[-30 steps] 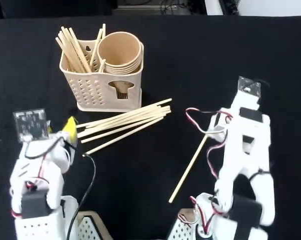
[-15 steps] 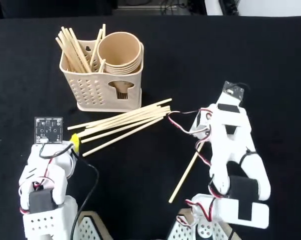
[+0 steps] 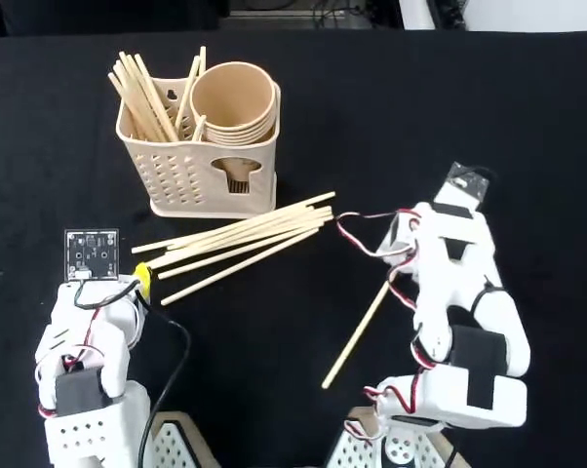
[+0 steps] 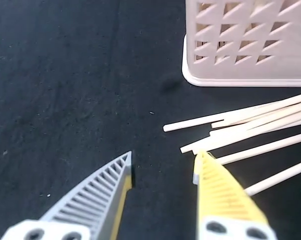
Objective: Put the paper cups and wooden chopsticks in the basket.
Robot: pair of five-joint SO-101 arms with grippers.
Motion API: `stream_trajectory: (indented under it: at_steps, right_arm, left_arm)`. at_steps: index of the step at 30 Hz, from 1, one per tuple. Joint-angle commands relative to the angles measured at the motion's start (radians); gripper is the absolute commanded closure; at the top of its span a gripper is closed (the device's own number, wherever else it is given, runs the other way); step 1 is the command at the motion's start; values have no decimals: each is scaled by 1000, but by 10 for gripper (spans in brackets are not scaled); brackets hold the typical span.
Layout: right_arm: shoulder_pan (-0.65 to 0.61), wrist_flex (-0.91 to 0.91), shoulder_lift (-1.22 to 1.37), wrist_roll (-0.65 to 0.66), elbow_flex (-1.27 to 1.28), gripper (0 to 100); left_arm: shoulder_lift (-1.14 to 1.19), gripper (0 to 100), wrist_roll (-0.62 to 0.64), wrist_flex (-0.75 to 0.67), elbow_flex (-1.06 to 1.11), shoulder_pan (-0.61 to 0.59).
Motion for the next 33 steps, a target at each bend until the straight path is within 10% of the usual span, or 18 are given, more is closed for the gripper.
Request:
stream_trajectory:
  at_steps: [1,15,21,33]
  right_arm:
    - [29,25,-4,46,-58,987]
    - [21,470,-208,196,-472,987]
    - [-166,601,-499,285,-786,987]
    - [-743,-78,-377,391,-921,987]
  left_arm:
    - [3,795,-9,-8,-4,-4]
    - [3,795,-8,-6,13,-5]
    - [3,795,-5,52,4,-12]
    - [3,822,-5,31,19,-84]
